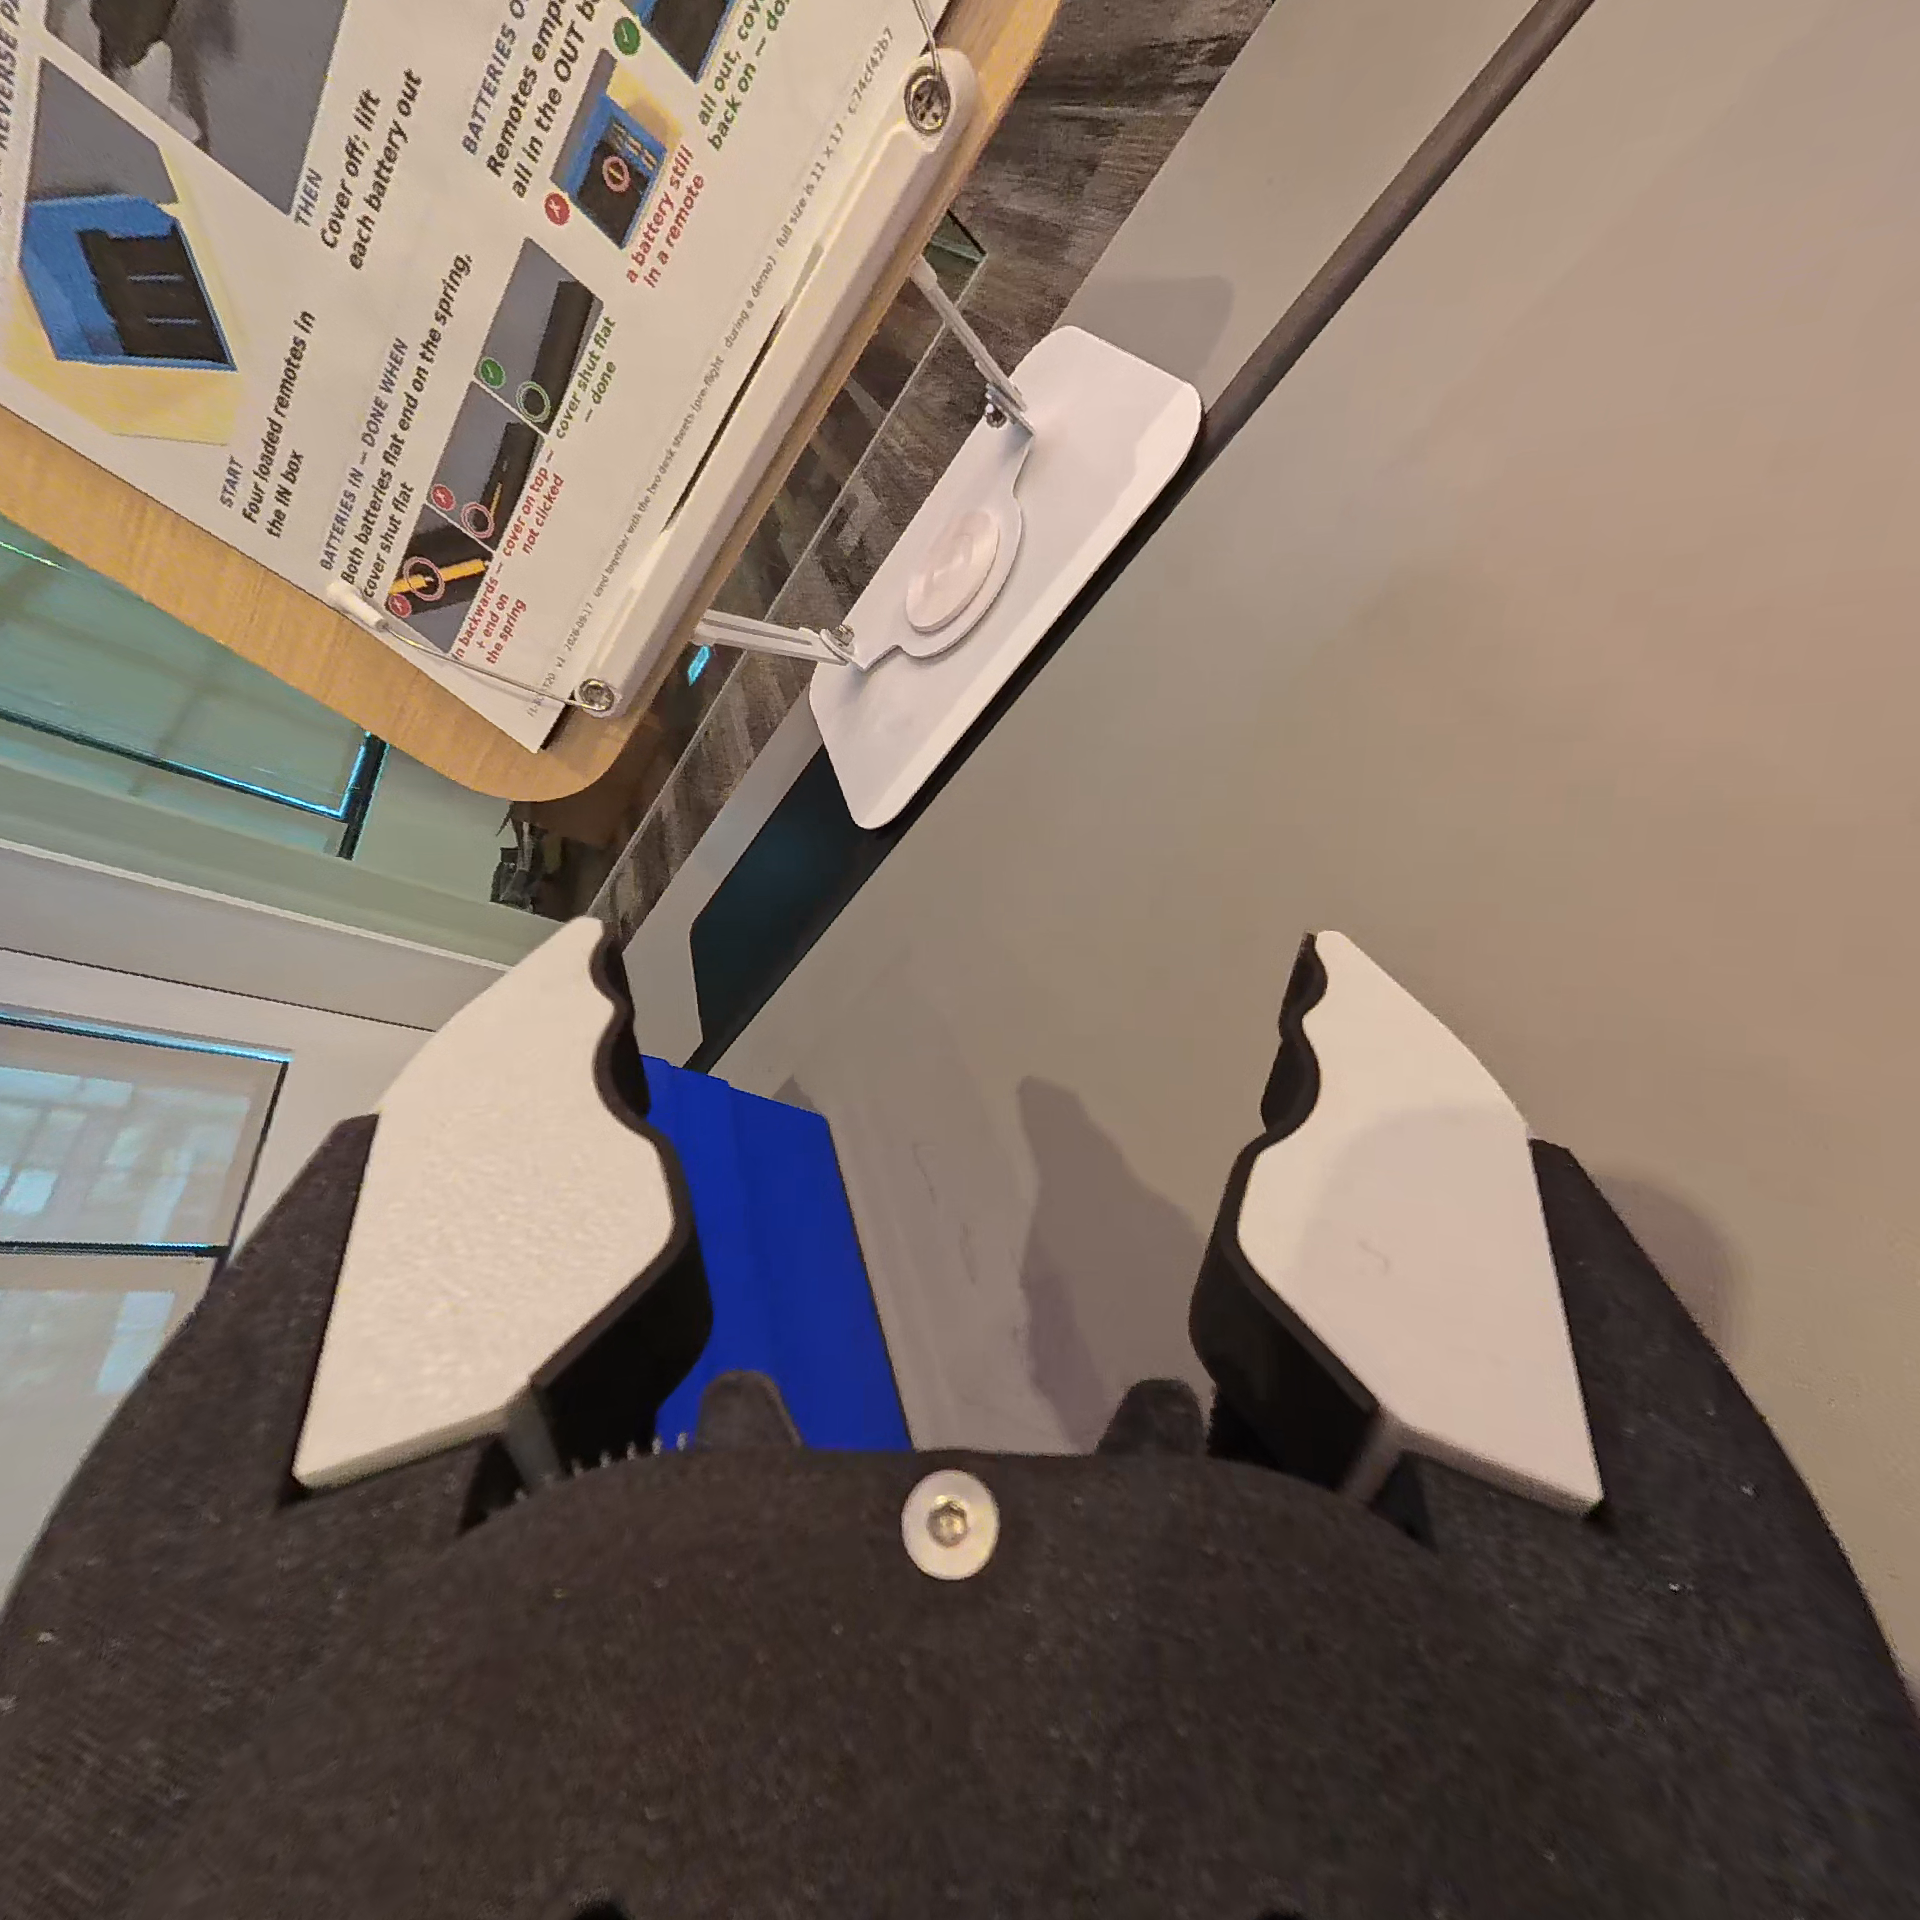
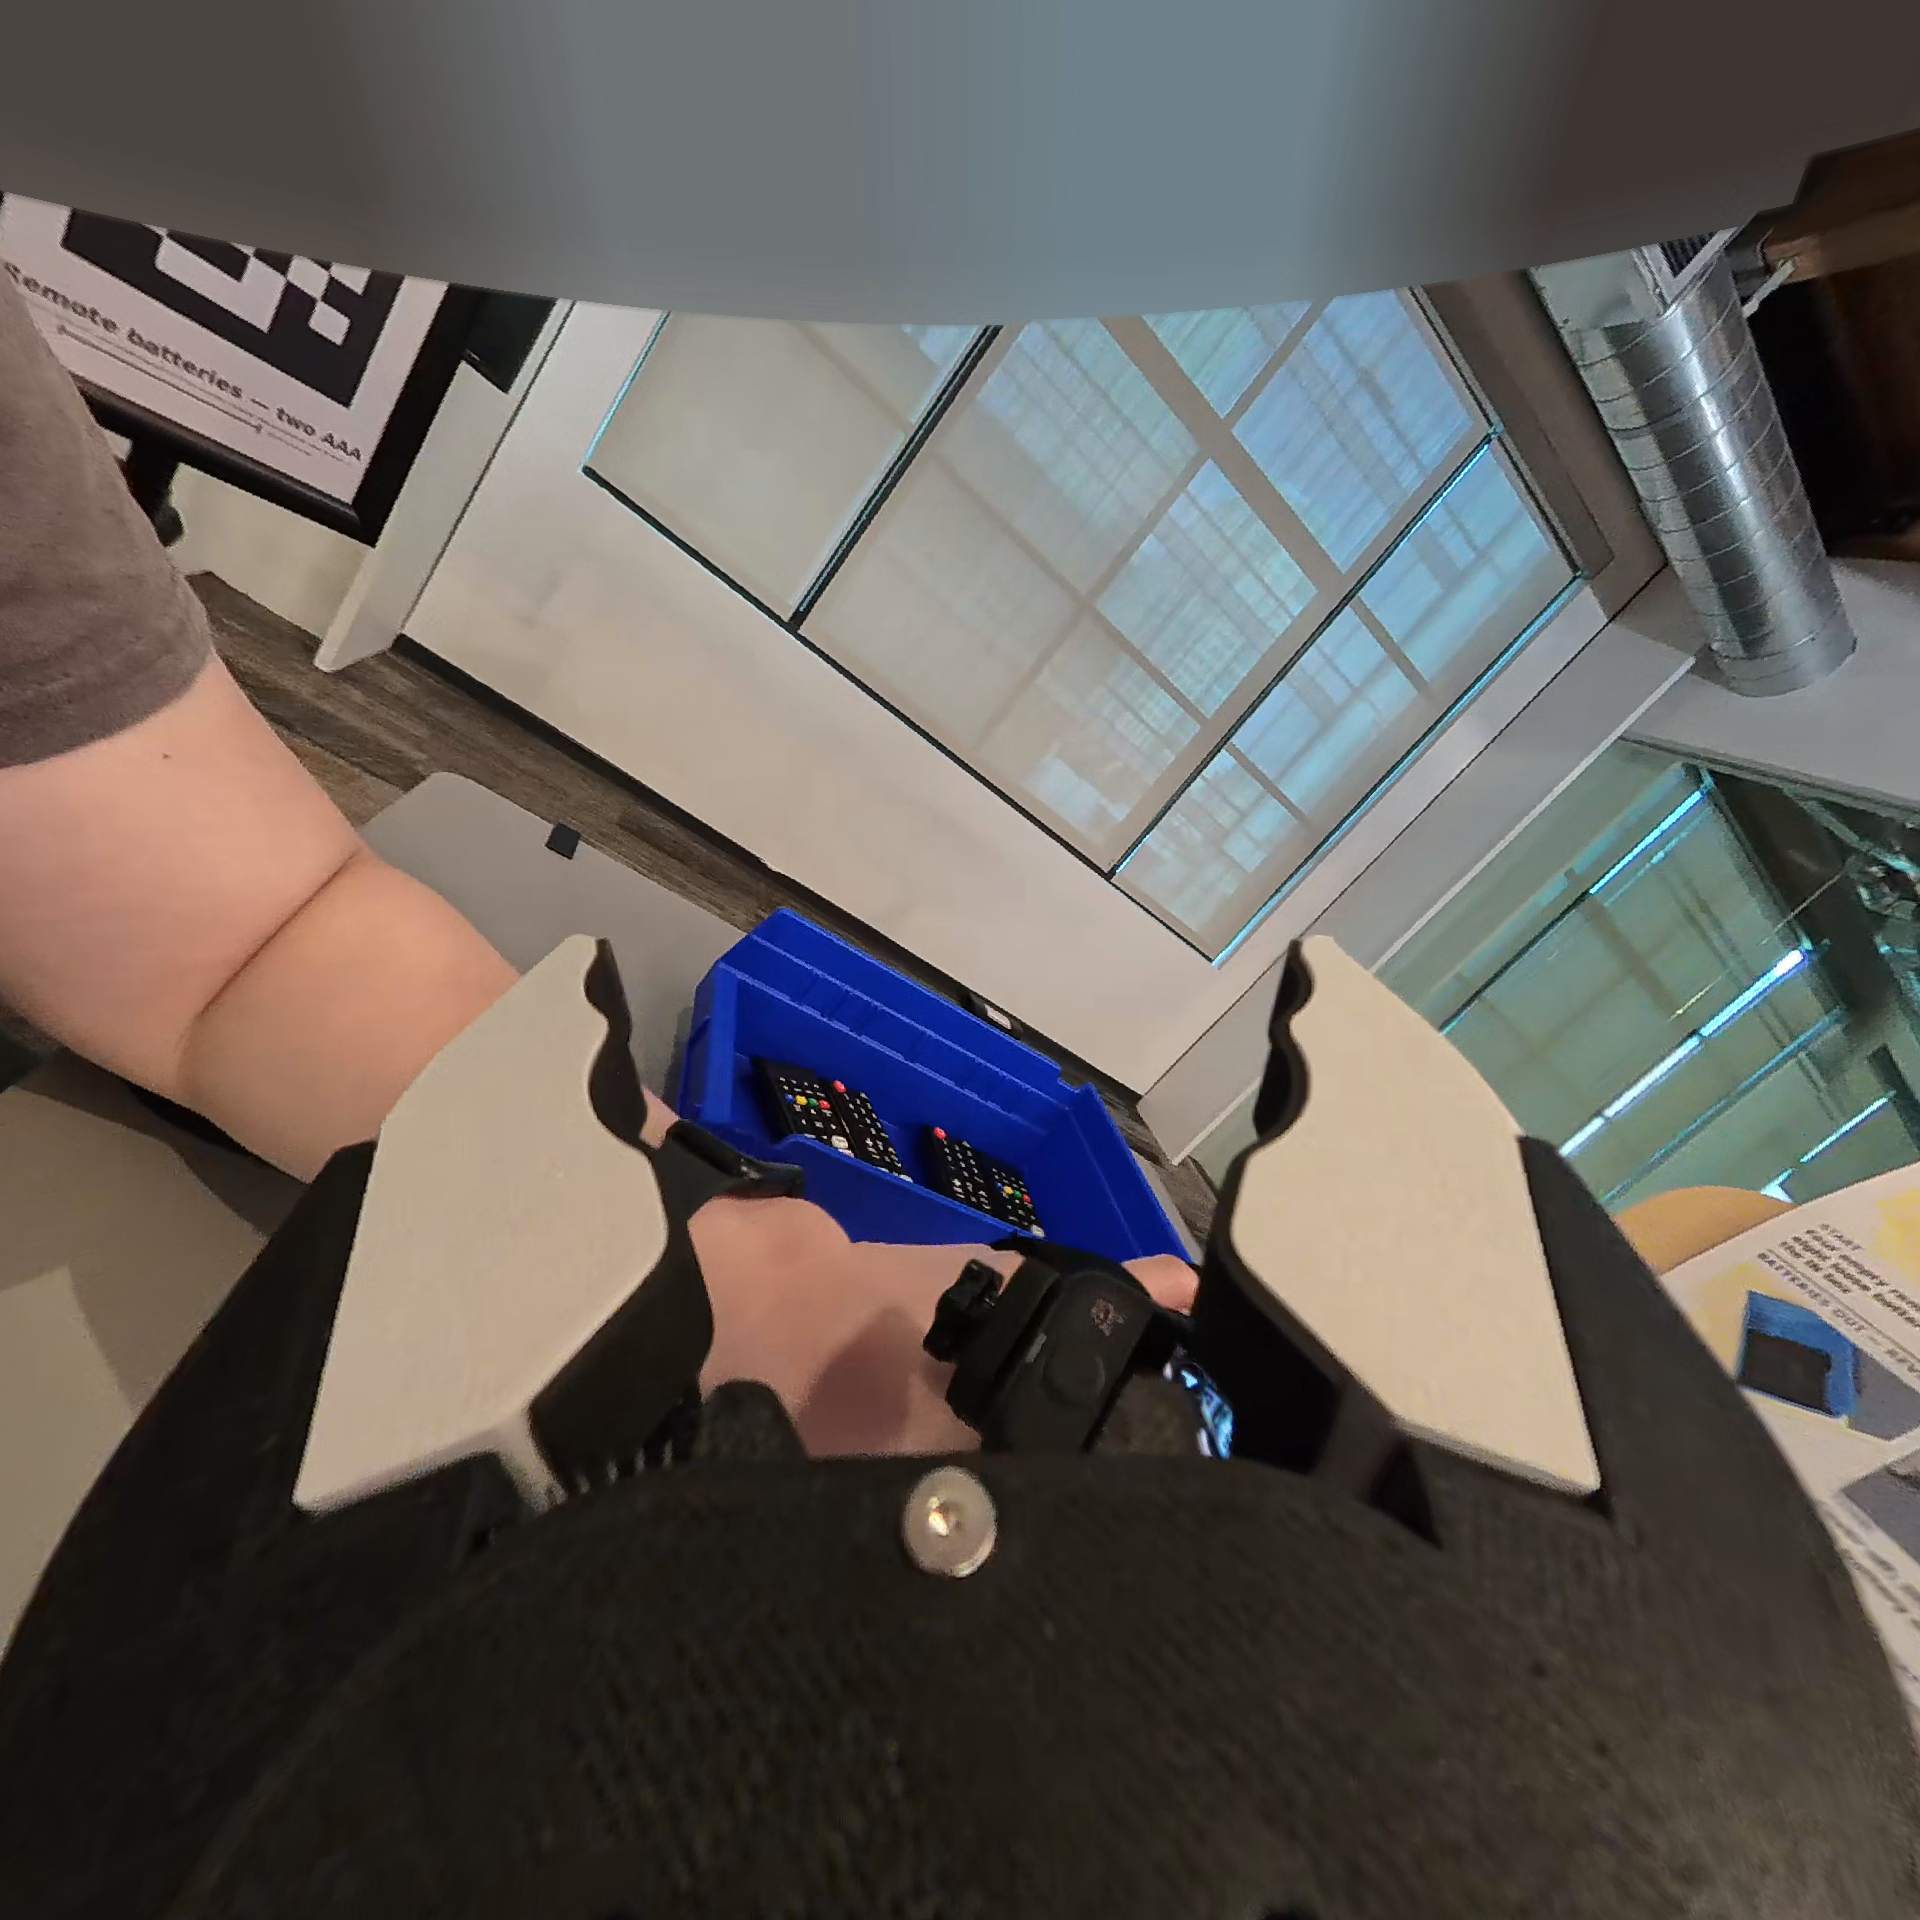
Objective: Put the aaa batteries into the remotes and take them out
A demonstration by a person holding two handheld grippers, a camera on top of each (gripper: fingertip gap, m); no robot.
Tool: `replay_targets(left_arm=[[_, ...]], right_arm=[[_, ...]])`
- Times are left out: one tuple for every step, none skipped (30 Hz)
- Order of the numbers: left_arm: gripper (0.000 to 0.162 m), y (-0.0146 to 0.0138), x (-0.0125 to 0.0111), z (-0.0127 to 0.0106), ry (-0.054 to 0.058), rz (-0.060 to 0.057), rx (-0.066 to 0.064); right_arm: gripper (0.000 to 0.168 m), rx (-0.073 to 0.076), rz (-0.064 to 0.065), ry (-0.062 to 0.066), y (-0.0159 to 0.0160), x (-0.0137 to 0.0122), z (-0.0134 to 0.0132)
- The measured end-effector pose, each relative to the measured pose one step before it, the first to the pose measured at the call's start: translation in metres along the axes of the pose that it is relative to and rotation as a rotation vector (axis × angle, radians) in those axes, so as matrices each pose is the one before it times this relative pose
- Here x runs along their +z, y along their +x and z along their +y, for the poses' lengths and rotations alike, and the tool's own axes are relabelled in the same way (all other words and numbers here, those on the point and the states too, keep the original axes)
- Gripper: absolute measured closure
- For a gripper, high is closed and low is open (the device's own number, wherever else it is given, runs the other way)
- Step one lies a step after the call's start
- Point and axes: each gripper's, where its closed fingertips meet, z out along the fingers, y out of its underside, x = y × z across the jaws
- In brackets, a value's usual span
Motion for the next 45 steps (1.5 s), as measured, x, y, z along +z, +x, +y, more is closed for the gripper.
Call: replay_targets(left_arm=[[0.045, 0.00051, -0.00014, -0.00023, 0.0012, -0.0002, 0.0026], [0.045, 0.00012, -0.00005, 0.00007, -0.0013, 0.0, 0.0011], [0.045, -0.00007, -0.00011, -0.00017, 0.0011, -0.001, 0.0008], [0.045, -0.00021, -0.00022, -0.00034, 0.002, -0.0023, 0.0021], [0.045, -0.00033, -0.00027, -0.00048, 0.003, -0.0021, -0.0006], [0.046, -0.00015, -0.0004, -0.00031, 0.0011, -0.0009, -0.0002], [0.045, -0.00019, -0.0001, 0.00025, -0.0017, -0.0021, 0.0041], [0.045, -0.00043, 0.00083, 0.00165, -0.0088, -0.0045, 0.0048], [0.045, 0.00004, 0.00097, 0.0012, -0.005, -0.0009, 0.0036], [0.046, -0.00002, 0.00038, 0.00016, 0.0014, 0.0015, -0.0023], [0.046, -0.00007, -0.00008, -0.00007, 0.0015, 0.0025, -0.0038], [0.046, -0.00089, -0.00016, 0.00004, 0.0008, -0.0012, -0.001], [0.046, -0.00133, -0.00015, -0.00002, 0.0014, -0.0033, -0.0006], [0.046, -0.00118, -0.0001, 0.00011, 0.0018, -0.0007, -0.0039], [0.046, -0.00093, 0.00013, 0.00033, -0.0004, 0.0029, -0.0066], [0.046, -0.00094, 0.00028, 0.00049, -0.001, 0.0037, -0.0076], [0.046, -0.00116, 0.00015, 0.00041, 0.0, 0.0021, -0.0066], [0.046, -0.00157, 0.00013, 0.00051, -0.0004, -0.0001, -0.0059], [0.046, -0.00179, 0.00007, 0.00024, 0.0016, 0.0001, -0.0069], [0.046, -0.00169, 0.0, -0.00009, 0.0042, 0.0027, -0.0098], [0.046, -0.00191, -0.00026, -0.00045, 0.0068, 0.0063, -0.0153], [0.046, -0.00256, -0.00044, -0.00097, 0.0102, 0.0106, -0.0257], [0.046, -0.00354, -0.0009, -0.00177, 0.0158, 0.0144, -0.0363], [0.046, -0.00557, -0.00177, -0.00322, 0.0259, 0.0133, -0.0471], [0.045, -0.00764, -0.00287, -0.00486, 0.0352, 0.0125, -0.0583], [0.045, -0.00858, -0.00428, -0.00695, 0.045, 0.0169, -0.0702], [0.045, -0.00837, -0.00605, -0.01046, 0.0631, 0.0238, -0.077], [0.044, -0.00804, -0.00827, -0.0139, 0.0783, 0.0228, -0.0753], [0.044, -0.00488, -0.00982, -0.01632, 0.0795, 0.0286, -0.0593], [0.041, 0.0011, -0.01097, -0.01971, 0.0907, 0.0441, -0.0404], [0.039, 0.00663, -0.01119, -0.02193, 0.1045, 0.0482, -0.0221], [0.038, 0.01244, -0.00982, -0.02144, 0.1058, 0.0493, 0.0029], [0.033, 0.01611, -0.00745, -0.01864, 0.092, 0.0415, 0.0313], [0.029, 0.01821, -0.00555, -0.01554, 0.0754, 0.0316, 0.0522], [0.027, 0.0206, -0.00443, -0.01349, 0.0658, 0.0364, 0.0593], [0.026, 0.02098, -0.00334, -0.0124, 0.0622, 0.0377, 0.0569], [0.024, 0.0189, -0.00253, -0.01143, 0.0593, 0.0259, 0.047], [0.023, 0.01762, -0.00226, -0.01042, 0.0529, 0.0254, 0.0373], [0.023, 0.01608, -0.00205, -0.00922, 0.044, 0.0289, 0.0273], [0.023, 0.01436, -0.00195, -0.0096, 0.0466, 0.0298, 0.0202], [0.023, 0.01177, -0.00224, -0.01076, 0.0558, 0.0217, 0.0077], [0.022, 0.00828, -0.00276, -0.01173, 0.0652, 0.0098, 0.0004], [0.023, 0.00658, -0.00288, -0.01023, 0.0565, 0.007, -0.0036], [0.025, 0.00644, -0.00241, -0.00727, 0.0392, 0.0161, -0.0018], [0.027, 0.00553, -0.00147, -0.00453, 0.0256, 0.0167, 0.0025]], right_arm=[[0.051, -0.0003, -0.001, -0.005, -0.0004, 0.00048, 0.00089], [0.051, -0.0068, -0.0014, -0.008, -0.00072, 0.00072, 0.00144], [0.051, -0.0046, -0.0005, -0.0052, -0.00069, 0.00062, 0.00131], [0.051, 0.0016, 0.0002, -0.0048, -0.00026, 0.00057, 0.00175], [0.051, 0.0072, -0.0007, -0.0094, 0.00024, 0.0008, 0.00306], [0.05, 0.0111, -0.0006, -0.0103, 0.00055, 0.00082, 0.00388], [0.05, 0.0097, 0.0003, -0.0034, 0.00065, 0.00042, 0.00252], [0.05, 0.0033, -0.0001, 0.0021, 0.00049, -0.00025, 0.00035], [0.05, 0.0004, -0.0018, 0.0008, 0.00025, -0.00041, -0.00096], [0.05, 0.0006, -0.0028, 0.0045, -0.00011, -0.00075, -0.00236], [0.05, -0.002, -0.002, 0.0121, -0.0004, -0.00109, -0.00425], [0.051, -0.0062, -0.0009, 0.0099, -0.00034, -0.00095, -0.00435], [0.051, -0.0095, 0.0017, 0.0029, 0.0002, -0.00063, -0.0032], [0.051, -0.0092, 0.0041, -0.0005, 0.00092, -0.00051, -0.00236], [0.051, -0.0067, 0.0054, 0.0005, 0.00167, -0.00096, -0.00188], [0.051, -0.0052, 0.0087, 0.0015, 0.00263, -0.00121, -0.00145], [0.051, -0.0043, 0.0114, 0.0, 0.00368, -0.00159, -0.00083], [0.051, -0.0026, 0.0128, -0.0015, 0.0044, -0.00187, -0.00025], [0.05, -0.0018, 0.0158, -0.0022, 0.00557, -0.00222, -0.00009], [0.05, -0.0049, 0.0215, -0.0038, 0.0073, -0.00284, 0.00018], [0.05, -0.0106, 0.0281, -0.0072, 0.00935, -0.00376, 0.00076], [0.051, -0.0166, 0.0366, -0.0135, 0.01201, -0.00478, 0.00217], [0.05, -0.019, 0.0464, -0.0217, 0.0153, -0.00572, 0.00468], [0.05, -0.0105, 0.0552, -0.0283, 0.01841, -0.00615, 0.00727], [0.05, 0.0078, 0.0626, -0.0341, 0.02088, -0.00593, 0.00981], [0.049, 0.0244, 0.0641, -0.041, 0.02223, -0.00511, 0.01264], [0.05, 0.0326, 0.0703, -0.0545, 0.02349, -0.00365, 0.01608], [0.05, 0.0291, 0.0896, -0.0842, 0.02566, -0.00164, 0.02171], [0.051, 0.0163, 0.1067, -0.1247, 0.02657, 0.00086, 0.02808], [0.051, 0.0028, 0.1039, -0.1654, 0.02328, 0.00398, 0.03367], [0.051, -0.0126, 0.0749, -0.1846, 0.01526, 0.00692, 0.03515], [0.051, -0.0215, 0.0421, -0.1663, 0.00668, 0.0089, 0.03116], [0.05, -0.02, 0.0149, -0.1195, -0.00021, 0.00958, 0.02325], [0.05, -0.022, -0.0023, -0.0713, -0.00494, 0.00884, 0.01544], [0.05, -0.0303, 0.0037, -0.0492, -0.00551, 0.00764, 0.01084], [0.05, -0.0482, 0.0171, -0.0443, -0.00513, 0.00609, 0.0085], [0.05, -0.0648, 0.0218, -0.0418, -0.00581, 0.00477, 0.00647], [0.05, -0.0646, 0.0217, -0.0358, -0.00659, 0.00319, 0.00421], [0.05, -0.058, 0.0172, -0.0214, -0.00725, 0.00179, 0.00119], [0.05, -0.0496, 0.0116, -0.007, -0.00731, 0.00032, -0.00144], [0.05, -0.0373, 0.0072, -0.003, -0.00712, -0.00083, -0.00263], [0.05, -0.0299, -0.0011, -0.0086, -0.00742, -0.00123, -0.00213], [0.05, -0.0267, -0.0048, -0.0146, -0.0072, -0.00158, -0.00145], [0.05, -0.0241, -0.0004, -0.0043, -0.00583, -0.00214, -0.0029], [0.05, -0.0227, 0.0028, 0.0104, -0.00493, -0.00256, -0.00472]])
